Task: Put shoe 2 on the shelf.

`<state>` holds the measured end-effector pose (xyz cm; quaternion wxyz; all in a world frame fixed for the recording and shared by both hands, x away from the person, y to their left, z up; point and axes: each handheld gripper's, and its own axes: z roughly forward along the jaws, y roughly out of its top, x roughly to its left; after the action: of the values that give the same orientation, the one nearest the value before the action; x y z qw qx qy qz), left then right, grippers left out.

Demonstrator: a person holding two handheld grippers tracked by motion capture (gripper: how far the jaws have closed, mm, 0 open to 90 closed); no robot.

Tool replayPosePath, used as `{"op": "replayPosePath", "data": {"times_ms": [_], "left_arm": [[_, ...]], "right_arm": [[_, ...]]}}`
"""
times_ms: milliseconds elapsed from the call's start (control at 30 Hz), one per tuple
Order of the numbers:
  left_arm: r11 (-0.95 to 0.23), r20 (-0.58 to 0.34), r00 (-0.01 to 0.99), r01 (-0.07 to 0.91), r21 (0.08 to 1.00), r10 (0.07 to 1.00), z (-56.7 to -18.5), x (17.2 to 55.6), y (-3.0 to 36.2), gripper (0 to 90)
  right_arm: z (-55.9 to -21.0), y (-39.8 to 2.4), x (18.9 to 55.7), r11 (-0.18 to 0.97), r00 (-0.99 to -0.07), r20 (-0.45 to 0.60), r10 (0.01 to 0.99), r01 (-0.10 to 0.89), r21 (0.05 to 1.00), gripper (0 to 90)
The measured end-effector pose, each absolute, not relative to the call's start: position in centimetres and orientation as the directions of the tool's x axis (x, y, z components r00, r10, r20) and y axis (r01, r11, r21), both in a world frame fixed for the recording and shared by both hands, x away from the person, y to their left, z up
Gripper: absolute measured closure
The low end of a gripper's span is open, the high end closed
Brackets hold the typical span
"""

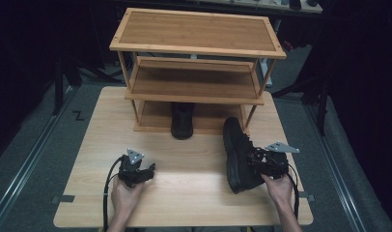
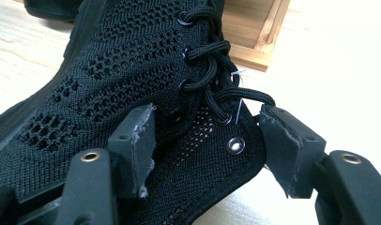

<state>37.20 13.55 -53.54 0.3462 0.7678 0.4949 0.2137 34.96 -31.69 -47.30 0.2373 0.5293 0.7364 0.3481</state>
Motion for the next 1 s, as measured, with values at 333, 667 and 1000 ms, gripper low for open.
{"op": "replayPosePath", "data": {"times_ms": [333, 667, 1000], "left_arm": [[-0.270, -0.015, 0.419, 0.612, 0.743, 0.908, -53.5, 37.2, 13.5, 29.4], [-0.270, -0.015, 0.419, 0.612, 0.743, 0.908, -53.5, 37.2, 13.6, 29.5], [-0.271, -0.015, 0.419, 0.612, 0.743, 0.908, -53.5, 37.2, 13.6, 29.5]], "right_arm": [[-46.8, -31.2, 35.3, 0.196, -0.340, 0.030, 0.940, 0.610, 0.768, 37.6], [-46.1, -30.0, 35.8, 0.216, -0.363, 0.026, 0.931, 0.609, 0.763, 37.0], [-45.8, -28.2, 36.9, 0.237, -0.387, 0.029, 0.922, 0.619, 0.749, 38.1]]}}
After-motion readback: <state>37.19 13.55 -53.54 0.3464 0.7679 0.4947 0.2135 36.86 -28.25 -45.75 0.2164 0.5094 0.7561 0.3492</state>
